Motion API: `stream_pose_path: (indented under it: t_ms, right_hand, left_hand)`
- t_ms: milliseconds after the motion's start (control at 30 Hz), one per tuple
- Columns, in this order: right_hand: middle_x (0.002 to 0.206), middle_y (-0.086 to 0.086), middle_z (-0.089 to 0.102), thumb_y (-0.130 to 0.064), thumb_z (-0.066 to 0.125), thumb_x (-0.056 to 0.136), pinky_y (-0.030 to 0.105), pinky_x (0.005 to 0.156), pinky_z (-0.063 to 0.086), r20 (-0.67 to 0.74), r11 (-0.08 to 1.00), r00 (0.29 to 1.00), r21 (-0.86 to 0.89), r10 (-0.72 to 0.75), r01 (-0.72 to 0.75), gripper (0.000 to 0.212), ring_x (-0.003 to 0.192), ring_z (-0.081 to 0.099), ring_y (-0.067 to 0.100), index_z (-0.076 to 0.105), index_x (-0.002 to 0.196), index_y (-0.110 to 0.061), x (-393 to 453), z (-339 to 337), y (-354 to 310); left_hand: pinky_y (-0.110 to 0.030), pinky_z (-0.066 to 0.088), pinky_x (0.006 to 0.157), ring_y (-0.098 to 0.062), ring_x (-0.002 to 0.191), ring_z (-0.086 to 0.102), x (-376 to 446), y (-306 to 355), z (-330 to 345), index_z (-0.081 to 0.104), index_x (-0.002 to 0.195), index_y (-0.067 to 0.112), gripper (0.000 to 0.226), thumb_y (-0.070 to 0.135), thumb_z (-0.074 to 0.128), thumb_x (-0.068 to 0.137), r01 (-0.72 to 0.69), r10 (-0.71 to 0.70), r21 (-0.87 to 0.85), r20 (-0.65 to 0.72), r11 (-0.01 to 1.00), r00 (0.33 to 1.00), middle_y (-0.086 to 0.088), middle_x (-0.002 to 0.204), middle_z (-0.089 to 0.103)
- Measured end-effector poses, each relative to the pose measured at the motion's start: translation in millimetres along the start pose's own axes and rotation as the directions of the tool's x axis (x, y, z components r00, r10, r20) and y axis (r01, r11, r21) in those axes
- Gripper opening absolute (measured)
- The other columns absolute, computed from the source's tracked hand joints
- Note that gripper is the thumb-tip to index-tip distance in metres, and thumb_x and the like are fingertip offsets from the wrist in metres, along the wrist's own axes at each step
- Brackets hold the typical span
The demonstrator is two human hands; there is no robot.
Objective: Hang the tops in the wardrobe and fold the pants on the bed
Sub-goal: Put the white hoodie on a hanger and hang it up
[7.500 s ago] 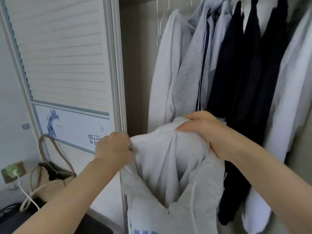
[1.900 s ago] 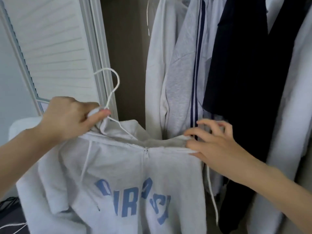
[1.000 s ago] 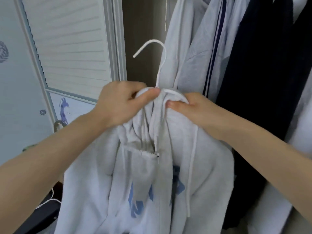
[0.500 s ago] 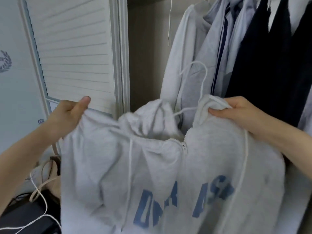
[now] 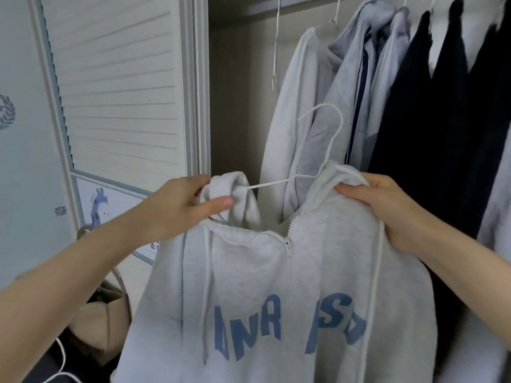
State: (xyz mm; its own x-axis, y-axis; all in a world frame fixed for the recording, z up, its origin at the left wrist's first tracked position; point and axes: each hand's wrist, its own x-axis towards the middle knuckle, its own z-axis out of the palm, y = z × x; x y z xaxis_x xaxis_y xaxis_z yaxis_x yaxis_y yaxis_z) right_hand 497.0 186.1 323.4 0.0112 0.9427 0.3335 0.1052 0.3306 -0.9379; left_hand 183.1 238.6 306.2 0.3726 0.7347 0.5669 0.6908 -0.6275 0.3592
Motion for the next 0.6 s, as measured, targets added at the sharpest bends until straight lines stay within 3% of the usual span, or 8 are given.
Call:
stream_pose_path:
  t_ms: [100,200,267,333,367,433,533,600]
  right_hand:
    - [0.094,-0.002,0.075,-0.019,0.065,0.084,0.017,0.075,0.055,0.073,0.996,0.997,-0.082,-0.029,0.035,0.014,0.088,0.069,0.008,0.073,0.096,-0.019,2.6,4.4,5.1]
    - [0.100,-0.003,0.071,-0.023,0.065,0.082,0.022,0.087,0.049,0.136,0.973,0.984,-0.181,-0.118,0.142,0.023,0.095,0.064,0.008,0.069,0.104,-0.018,3.8,2.7,5.8]
    - [0.105,-0.005,0.070,-0.031,0.064,0.080,0.020,0.088,0.048,0.205,0.941,0.965,-0.262,-0.164,0.215,0.033,0.100,0.063,0.006,0.068,0.111,-0.021,4.2,-5.0,5.0]
    - [0.102,0.009,0.070,-0.050,0.068,0.075,0.024,0.084,0.049,0.250,0.902,0.957,-0.361,-0.150,0.236,0.045,0.096,0.064,0.012,0.071,0.105,-0.017,4.1,-15.8,6.1]
    - [0.099,0.014,0.070,-0.063,0.072,0.066,0.026,0.081,0.050,0.255,0.891,0.959,-0.395,-0.128,0.224,0.059,0.092,0.065,0.015,0.073,0.099,-0.015,3.9,-22.8,8.5]
    - [0.097,0.009,0.073,-0.074,0.077,0.048,0.024,0.081,0.052,0.263,0.906,0.964,-0.402,-0.022,0.131,0.071,0.093,0.068,0.015,0.076,0.095,-0.021,1.9,-32.9,12.0]
    - [0.103,0.004,0.074,-0.047,0.078,0.067,0.022,0.081,0.053,0.321,0.922,0.933,-0.386,0.166,-0.031,0.041,0.100,0.069,0.018,0.076,0.098,-0.021,0.6,-36.0,11.4]
    - [0.105,0.007,0.073,-0.029,0.071,0.075,0.020,0.076,0.053,0.347,0.942,0.915,-0.324,0.204,-0.088,0.025,0.098,0.069,0.018,0.077,0.098,-0.019,0.7,-32.7,7.2]
  left_hand:
    - [-0.029,0.051,0.064,-0.007,0.064,0.059,1.2,5.7,17.0,0.040,0.114,0.040,0.051,0.077,0.034,0.080,-0.206,0.221,0.186,-0.061,0.961,0.973,0.011,0.077,0.060]
    - [-0.038,0.051,0.068,-0.013,0.070,0.060,5.1,3.2,16.5,0.055,0.099,0.033,0.050,0.075,0.032,0.087,-0.313,0.312,0.106,0.031,0.944,0.950,0.005,0.078,0.061]
    - [-0.037,0.049,0.063,-0.017,0.063,0.057,11.2,-1.6,10.5,0.062,0.078,0.019,0.066,0.079,0.036,0.084,-0.297,0.294,0.028,0.075,0.955,0.953,0.000,0.066,0.058]
    - [-0.028,0.043,0.054,-0.016,0.051,0.048,15.7,-5.7,2.1,0.057,0.063,0.006,0.076,0.079,0.045,0.079,-0.224,0.224,-0.017,0.124,0.974,0.967,-0.001,0.053,0.049]
    - [-0.023,0.038,0.051,-0.013,0.047,0.042,16.7,-7.6,-3.1,0.052,0.057,0.003,0.075,0.075,0.050,0.078,-0.161,0.168,-0.063,0.129,0.985,0.977,0.000,0.049,0.041]
    - [-0.018,0.031,0.050,-0.009,0.045,0.032,17.6,-11.9,-14.7,0.041,0.050,0.007,0.068,0.064,0.060,0.080,-0.043,0.056,-0.178,0.066,0.983,0.996,0.002,0.048,0.030]
    - [-0.013,0.030,0.047,-0.007,0.042,0.035,21.2,-14.9,-26.3,0.048,0.040,0.021,0.050,0.045,0.063,0.082,0.001,-0.007,-0.252,-0.025,0.968,1.000,0.009,0.044,0.034]
    - [-0.010,0.033,0.046,-0.005,0.041,0.041,25.2,-17.3,-27.6,0.055,0.039,0.030,0.048,0.038,0.062,0.085,-0.019,0.006,-0.248,-0.051,0.969,0.999,0.013,0.041,0.040]
